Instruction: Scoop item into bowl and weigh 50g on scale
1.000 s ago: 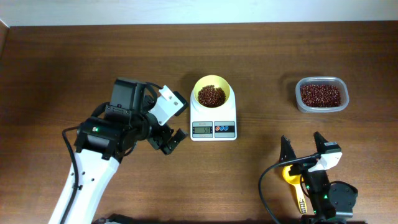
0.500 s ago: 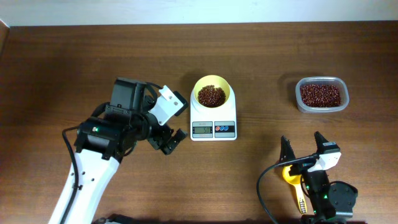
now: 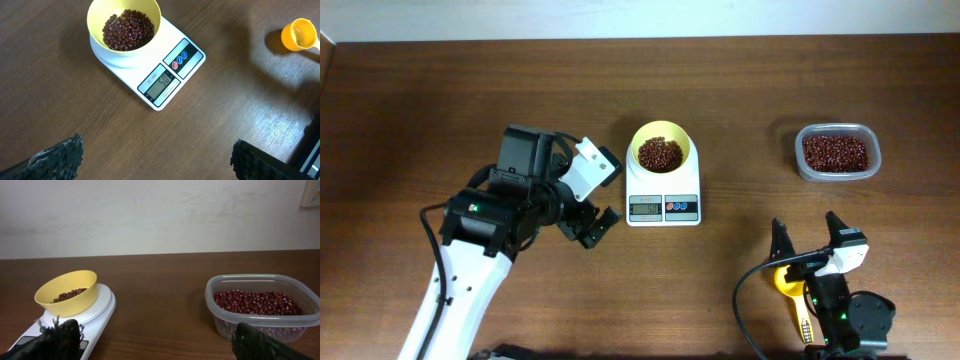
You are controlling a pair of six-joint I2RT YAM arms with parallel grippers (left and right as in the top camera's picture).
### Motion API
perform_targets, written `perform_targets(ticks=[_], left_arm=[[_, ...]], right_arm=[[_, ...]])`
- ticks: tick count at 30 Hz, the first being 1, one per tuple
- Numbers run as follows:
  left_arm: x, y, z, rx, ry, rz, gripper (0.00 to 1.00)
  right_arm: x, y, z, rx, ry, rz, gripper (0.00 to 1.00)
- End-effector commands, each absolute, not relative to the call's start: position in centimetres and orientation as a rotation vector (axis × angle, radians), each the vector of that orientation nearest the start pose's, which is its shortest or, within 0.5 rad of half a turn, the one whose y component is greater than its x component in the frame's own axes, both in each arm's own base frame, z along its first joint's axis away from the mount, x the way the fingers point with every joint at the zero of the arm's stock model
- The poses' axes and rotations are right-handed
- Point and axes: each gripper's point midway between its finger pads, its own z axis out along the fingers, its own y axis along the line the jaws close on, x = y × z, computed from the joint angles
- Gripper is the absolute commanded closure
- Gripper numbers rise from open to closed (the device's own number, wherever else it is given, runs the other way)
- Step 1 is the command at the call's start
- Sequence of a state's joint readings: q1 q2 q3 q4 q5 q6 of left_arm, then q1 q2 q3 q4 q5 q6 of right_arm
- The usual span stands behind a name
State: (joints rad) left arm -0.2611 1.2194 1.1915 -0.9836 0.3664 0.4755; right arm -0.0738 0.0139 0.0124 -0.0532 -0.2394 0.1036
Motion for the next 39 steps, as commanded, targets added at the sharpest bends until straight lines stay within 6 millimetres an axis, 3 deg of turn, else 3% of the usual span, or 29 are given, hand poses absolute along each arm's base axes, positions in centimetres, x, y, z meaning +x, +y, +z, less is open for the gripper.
perform_targets(ticks=[1,11,13,15,16,24,25,26,27,30,32,34,38,39], left_arm=[[27.7,-13.7,22.5,1.04,2.273,-0.376,0.01],[27.7,-13.7,22.5,1.04,2.273,-0.377,0.01],[23.2,-13.3,20.5,1.077,2.459,-0.502,0.01],[17.5,-11.5,18.8,1.1,2.725,-0.567,0.01],[16.4,-11.2,18.8,1.112,2.766,-0.584,0.01],[16.5,-11.2,18.8,1.112,2.766,-0.584,0.01],[16.4,-11.2,18.8,1.112,2.77,-0.586,0.14],[16.3,-11.1,18.8,1.113,2.775,-0.587,0.32],[16.3,-11.2,18.8,1.112,2.773,-0.587,0.01],[18.0,-11.1,18.7,1.109,2.717,-0.52,0.01],[18.0,-11.1,18.7,1.109,2.717,-0.521,0.02],[18.8,-12.5,19.4,1.102,2.638,-0.609,0.02],[26.6,-14.8,22.5,1.071,2.265,-0.491,0.02],[28.4,-14.6,23.2,1.051,2.21,-0.411,0.02]], right_arm=[[24.4,2.2,16.0,-0.036,1.635,0.21,0.01],[24.4,2.2,16.0,-0.036,1.635,0.21,0.01],[24.4,2.2,16.0,-0.036,1.635,0.21,0.02],[24.4,2.2,16.0,-0.036,1.635,0.21,0.01],[24.4,2.2,16.0,-0.036,1.635,0.21,0.01],[24.4,2.2,16.0,-0.036,1.635,0.21,0.01],[24.4,2.2,16.0,-0.036,1.635,0.21,0.01],[24.4,2.2,16.0,-0.036,1.635,0.21,0.01],[24.4,2.2,16.0,-0.036,1.635,0.21,0.01],[24.4,2.2,16.0,-0.036,1.635,0.21,0.01],[24.4,2.2,16.0,-0.036,1.635,0.21,0.02],[24.4,2.2,16.0,-0.036,1.635,0.21,0.01],[24.4,2.2,16.0,-0.036,1.635,0.21,0.01],[24.4,2.2,16.0,-0.036,1.635,0.21,0.01]])
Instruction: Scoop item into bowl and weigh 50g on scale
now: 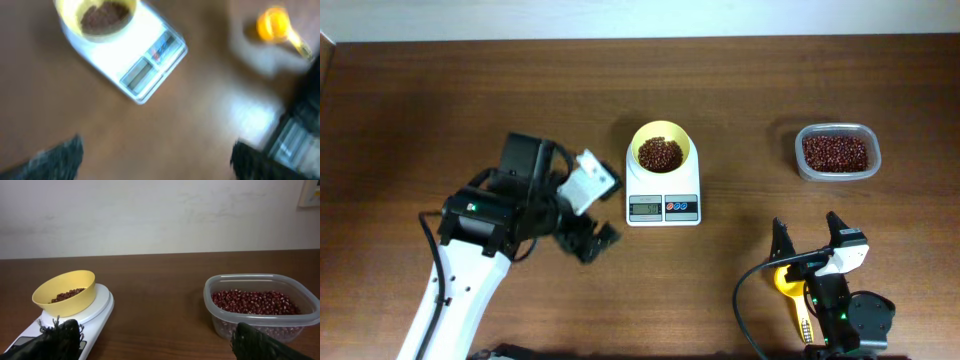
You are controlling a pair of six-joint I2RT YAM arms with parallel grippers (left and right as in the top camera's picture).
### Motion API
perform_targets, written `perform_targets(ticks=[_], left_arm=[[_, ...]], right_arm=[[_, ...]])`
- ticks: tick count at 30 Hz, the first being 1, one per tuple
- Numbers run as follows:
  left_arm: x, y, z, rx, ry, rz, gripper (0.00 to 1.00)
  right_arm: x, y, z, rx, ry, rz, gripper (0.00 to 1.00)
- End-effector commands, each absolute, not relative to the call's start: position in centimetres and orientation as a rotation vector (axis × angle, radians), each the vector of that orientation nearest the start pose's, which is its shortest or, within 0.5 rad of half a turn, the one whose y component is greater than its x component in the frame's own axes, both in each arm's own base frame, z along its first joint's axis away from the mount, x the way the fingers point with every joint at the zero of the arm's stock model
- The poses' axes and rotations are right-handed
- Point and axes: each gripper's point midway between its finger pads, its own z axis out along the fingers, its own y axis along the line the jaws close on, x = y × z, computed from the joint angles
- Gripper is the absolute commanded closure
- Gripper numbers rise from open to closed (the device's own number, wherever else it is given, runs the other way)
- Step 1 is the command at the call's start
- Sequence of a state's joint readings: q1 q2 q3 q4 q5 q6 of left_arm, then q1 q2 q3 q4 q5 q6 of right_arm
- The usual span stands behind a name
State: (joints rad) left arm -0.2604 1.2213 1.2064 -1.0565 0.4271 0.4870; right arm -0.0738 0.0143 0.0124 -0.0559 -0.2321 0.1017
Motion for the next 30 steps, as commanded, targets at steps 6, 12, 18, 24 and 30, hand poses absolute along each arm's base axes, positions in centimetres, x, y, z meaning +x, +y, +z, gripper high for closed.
perform_targets(ticks=[6,12,18,24,30], left_arm=[[31.7,-10.4,25.3,0.836,2.19,-0.171,0.02],[27.2,-6.3,31.4,0.507,2.098,-0.177,0.02],[24.2,-4.5,28.4,0.211,2.063,-0.183,0.02],[23.0,-3.7,25.3,0.184,1.873,-0.136,0.02],[23.5,-2.8,23.2,0.075,1.902,-0.119,0.02]], right_arm=[[24.4,2.2,16.0,-0.036,1.635,0.21,0.01],[24.4,2.2,16.0,-0.036,1.635,0.21,0.01],[24.4,2.2,16.0,-0.036,1.635,0.21,0.01],[24.4,2.2,16.0,-0.036,1.635,0.21,0.01],[24.4,2.2,16.0,-0.036,1.635,0.21,0.01]])
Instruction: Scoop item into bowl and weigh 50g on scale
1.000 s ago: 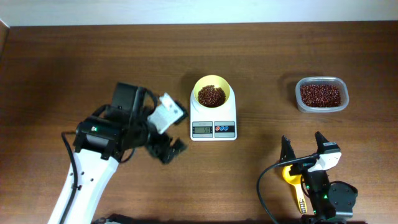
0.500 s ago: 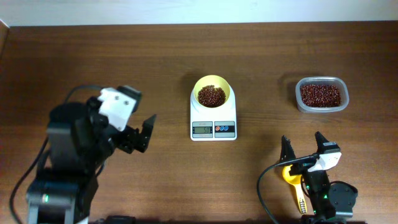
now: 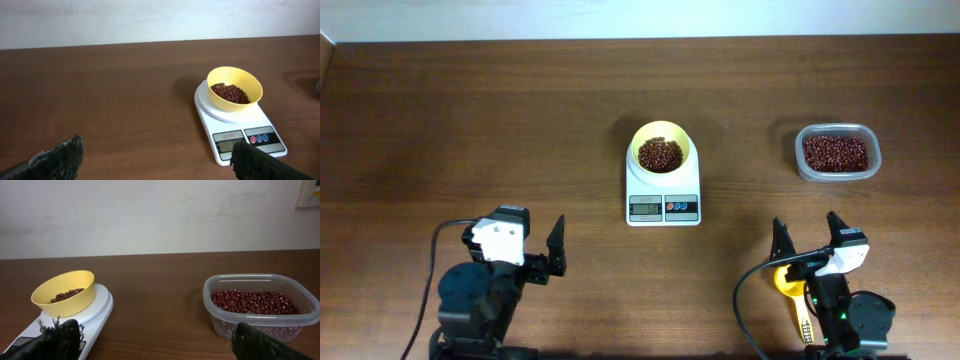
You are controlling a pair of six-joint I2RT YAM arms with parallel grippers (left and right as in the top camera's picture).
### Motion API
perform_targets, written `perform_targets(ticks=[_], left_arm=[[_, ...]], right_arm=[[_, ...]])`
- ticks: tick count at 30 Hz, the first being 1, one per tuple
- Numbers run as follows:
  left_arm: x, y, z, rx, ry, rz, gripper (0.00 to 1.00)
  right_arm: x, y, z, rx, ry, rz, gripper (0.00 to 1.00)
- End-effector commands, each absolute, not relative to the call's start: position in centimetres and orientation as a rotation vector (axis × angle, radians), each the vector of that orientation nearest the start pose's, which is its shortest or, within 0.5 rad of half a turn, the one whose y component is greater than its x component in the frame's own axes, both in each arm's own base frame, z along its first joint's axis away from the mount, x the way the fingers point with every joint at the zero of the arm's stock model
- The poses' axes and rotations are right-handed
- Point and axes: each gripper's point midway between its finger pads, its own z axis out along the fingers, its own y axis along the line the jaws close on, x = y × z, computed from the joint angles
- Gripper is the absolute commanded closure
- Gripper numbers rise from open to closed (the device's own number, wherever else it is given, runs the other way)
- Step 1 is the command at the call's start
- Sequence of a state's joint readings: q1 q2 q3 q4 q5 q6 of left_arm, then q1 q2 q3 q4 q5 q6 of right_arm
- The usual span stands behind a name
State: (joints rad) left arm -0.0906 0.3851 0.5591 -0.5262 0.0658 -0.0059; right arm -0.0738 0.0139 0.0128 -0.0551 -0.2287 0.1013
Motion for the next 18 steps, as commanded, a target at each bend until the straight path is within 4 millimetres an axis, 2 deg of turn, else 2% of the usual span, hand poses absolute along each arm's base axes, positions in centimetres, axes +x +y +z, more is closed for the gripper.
perform_targets(ticks=[1,8,12,18], left_arm=[[23.5,-2.6,23.3,0.07,1.9,-0.116,0.02],[22.3,-2.5,24.3,0.066,1.826,-0.129,0.02],[21.3,-2.5,23.2,0.071,1.777,-0.135,0.02],[20.2,-2.2,24.0,0.064,1.673,-0.124,0.02]], right_arm=[[24.4,2.2,16.0,-0.036,1.635,0.21,0.01],[24.4,2.2,16.0,-0.036,1.635,0.21,0.01],[24.4,2.2,16.0,-0.036,1.635,0.21,0.01],[24.4,2.2,16.0,-0.036,1.635,0.21,0.01]])
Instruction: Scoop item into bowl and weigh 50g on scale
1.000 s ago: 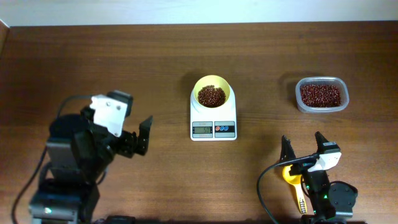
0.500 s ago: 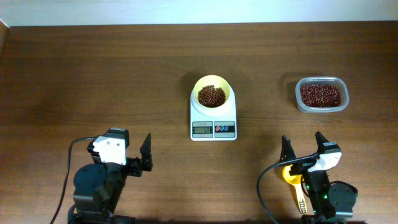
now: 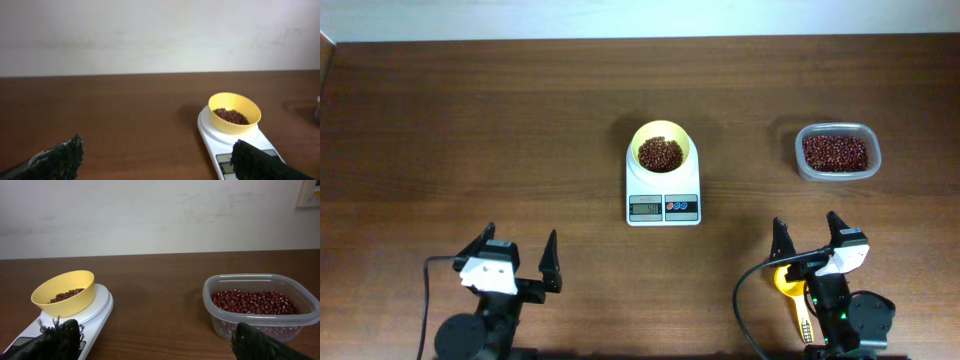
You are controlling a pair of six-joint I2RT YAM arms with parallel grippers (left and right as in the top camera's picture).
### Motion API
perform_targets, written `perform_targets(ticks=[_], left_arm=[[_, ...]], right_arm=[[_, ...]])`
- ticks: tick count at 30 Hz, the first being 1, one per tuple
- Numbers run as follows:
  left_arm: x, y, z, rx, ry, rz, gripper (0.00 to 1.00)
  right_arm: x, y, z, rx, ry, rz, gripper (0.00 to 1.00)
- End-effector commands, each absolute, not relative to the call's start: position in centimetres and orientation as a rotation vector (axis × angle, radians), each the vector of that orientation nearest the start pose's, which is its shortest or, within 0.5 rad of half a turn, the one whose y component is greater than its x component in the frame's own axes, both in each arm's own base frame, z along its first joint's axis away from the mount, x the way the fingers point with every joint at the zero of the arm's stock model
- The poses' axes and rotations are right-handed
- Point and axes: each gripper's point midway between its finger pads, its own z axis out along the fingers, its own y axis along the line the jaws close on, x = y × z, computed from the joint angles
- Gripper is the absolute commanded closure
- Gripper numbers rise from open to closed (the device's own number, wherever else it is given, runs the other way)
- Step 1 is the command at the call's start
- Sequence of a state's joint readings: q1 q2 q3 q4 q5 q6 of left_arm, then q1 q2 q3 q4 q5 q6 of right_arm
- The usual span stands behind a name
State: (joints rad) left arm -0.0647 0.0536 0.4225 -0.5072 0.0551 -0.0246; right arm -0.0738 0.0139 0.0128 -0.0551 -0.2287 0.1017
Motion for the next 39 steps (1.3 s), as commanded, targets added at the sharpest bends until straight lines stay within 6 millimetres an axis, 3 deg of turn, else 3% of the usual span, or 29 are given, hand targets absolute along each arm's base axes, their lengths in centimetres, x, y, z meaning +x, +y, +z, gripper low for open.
perform_targets(ticks=[1,7,12,15,22,25,32,39], left_arm=[[20.2,-2.2,23.9,0.063,1.674,-0.123,0.02],[21.2,-1.5,24.1,0.028,1.624,-0.085,0.02],[24.1,-1.1,19.5,0.004,1.572,-0.062,0.02],[24.7,-0.9,17.7,-0.003,1.565,-0.043,0.02],[24.6,0.8,15.8,0.03,1.643,0.089,0.02],[24.5,1.9,15.6,-0.003,1.652,0.123,0.02],[24.5,1.8,15.6,0.023,1.652,0.143,0.02],[24.6,0.3,15.6,0.076,1.65,0.094,0.02]], right_arm=[[24.4,2.2,16.0,-0.036,1.635,0.21,0.01],[24.4,2.2,16.0,-0.036,1.635,0.21,0.01],[24.4,2.2,16.0,-0.036,1.635,0.21,0.01],[24.4,2.2,16.0,-0.036,1.635,0.21,0.01],[24.4,2.2,16.0,-0.036,1.635,0.21,0.01],[24.4,2.2,16.0,-0.036,1.635,0.21,0.01],[24.4,2.2,16.0,-0.036,1.635,0.21,0.01],[24.4,2.2,16.0,-0.036,1.635,0.21,0.01]])
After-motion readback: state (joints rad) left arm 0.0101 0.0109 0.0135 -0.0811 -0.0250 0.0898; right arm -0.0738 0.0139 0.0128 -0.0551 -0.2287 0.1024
